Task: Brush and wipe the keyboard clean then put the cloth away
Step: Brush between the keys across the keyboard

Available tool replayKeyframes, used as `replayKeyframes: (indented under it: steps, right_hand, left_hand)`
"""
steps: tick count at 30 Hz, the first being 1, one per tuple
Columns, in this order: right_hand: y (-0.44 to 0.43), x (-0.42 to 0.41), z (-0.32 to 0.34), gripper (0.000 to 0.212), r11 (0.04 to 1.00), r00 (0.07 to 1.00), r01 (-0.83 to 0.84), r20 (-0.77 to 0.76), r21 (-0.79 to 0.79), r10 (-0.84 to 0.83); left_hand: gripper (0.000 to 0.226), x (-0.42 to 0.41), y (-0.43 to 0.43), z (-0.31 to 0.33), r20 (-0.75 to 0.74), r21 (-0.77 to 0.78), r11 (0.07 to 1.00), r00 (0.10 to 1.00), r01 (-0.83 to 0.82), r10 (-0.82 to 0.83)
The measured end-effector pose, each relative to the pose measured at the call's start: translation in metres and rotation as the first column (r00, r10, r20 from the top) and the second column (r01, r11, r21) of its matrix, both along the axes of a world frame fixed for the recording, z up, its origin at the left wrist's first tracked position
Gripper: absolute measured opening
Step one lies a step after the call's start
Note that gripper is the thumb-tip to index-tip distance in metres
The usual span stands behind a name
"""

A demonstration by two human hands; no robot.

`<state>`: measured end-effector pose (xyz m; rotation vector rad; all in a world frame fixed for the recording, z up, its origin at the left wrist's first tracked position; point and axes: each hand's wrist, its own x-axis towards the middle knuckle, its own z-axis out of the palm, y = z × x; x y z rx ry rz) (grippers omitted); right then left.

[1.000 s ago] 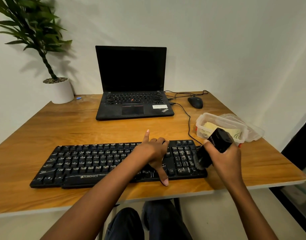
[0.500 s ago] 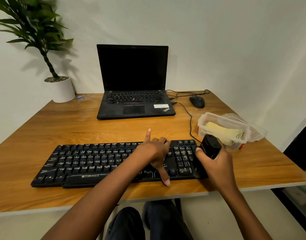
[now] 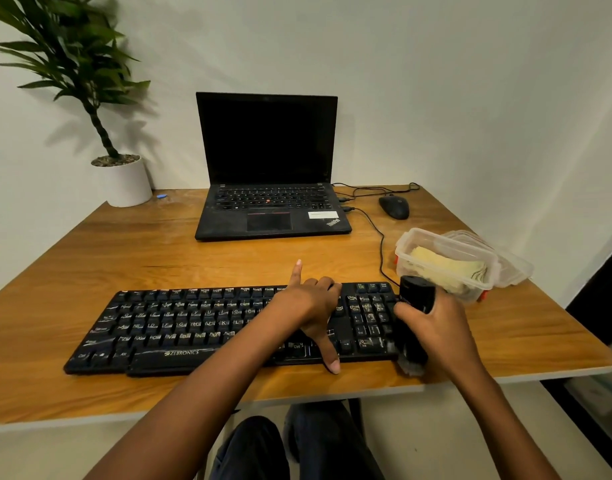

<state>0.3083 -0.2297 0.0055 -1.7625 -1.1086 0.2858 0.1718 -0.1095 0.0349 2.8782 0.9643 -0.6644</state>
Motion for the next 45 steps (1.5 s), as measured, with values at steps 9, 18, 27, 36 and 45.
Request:
replayKeyframes:
  steps: [9,18,27,36,45]
  right_hand:
    - [0.004,-0.007,-0.009,0.027,0.99,0.999,0.036,0.022,0.14,-0.039]
    - [0.008,-0.006,0.004,0.014,0.984,0.999,0.046,-0.029,0.172,-0.042]
    - [0.009,0.001,0.004,0.02,0.974,0.991,0.034,-0.132,0.225,-0.005]
    - [-0.009,0.008,-0.001,0.012,0.969,0.995,0.019,-0.1,0.245,0.006]
    - [-0.012,0.012,-0.004,0.012,0.972,0.993,0.057,-0.114,0.226,-0.032]
  left_hand:
    - [0.13,0.0,0.0,0.0,0.009,-0.003,1.0,1.0,0.0,0.0]
    - [0.131,-0.001,0.0,0.0,0.006,-0.003,1.0,1.0,0.005,-0.005]
    - [0.129,-0.001,0.0,0.001,0.014,-0.011,1.0,1.0,-0.001,0.001]
    - [0.13,0.0,0.0,0.001,0.004,-0.015,1.0,1.0,-0.005,0.005]
    - [0.13,-0.001,-0.001,0.001,0.006,-0.02,1.0,1.0,-0.009,0.009]
